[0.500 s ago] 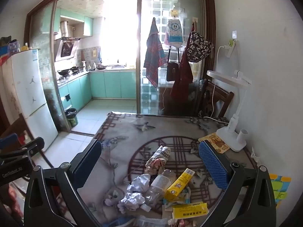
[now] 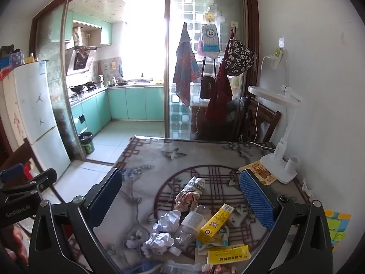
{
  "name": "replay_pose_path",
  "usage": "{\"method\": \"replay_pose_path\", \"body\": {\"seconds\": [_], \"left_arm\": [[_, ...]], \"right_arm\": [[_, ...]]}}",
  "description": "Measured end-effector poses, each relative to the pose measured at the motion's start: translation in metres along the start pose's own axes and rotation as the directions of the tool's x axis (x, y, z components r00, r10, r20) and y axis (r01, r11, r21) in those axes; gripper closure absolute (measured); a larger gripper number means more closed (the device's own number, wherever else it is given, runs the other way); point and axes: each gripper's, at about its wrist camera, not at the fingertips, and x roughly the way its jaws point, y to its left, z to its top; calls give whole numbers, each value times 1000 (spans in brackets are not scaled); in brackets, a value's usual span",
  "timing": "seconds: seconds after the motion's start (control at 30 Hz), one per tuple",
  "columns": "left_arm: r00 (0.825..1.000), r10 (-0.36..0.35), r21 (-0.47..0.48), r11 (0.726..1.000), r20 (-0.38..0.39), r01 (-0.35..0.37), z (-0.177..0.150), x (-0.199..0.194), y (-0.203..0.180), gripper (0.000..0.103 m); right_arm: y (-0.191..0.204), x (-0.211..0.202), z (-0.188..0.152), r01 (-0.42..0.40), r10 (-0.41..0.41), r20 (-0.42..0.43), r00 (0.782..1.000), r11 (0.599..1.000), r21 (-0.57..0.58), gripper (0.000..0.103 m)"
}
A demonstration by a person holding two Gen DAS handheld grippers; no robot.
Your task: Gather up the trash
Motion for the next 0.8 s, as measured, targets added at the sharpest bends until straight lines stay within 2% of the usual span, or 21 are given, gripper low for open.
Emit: {"method": "replay_pose_path", "body": {"seconds": [0.8], "left_arm": [[1000,16,-10,1000,-17,-16,7,6,2,0]], "right_arm": [[0,7,2,-15,15,-4,1000,1000,-2,0]]}}
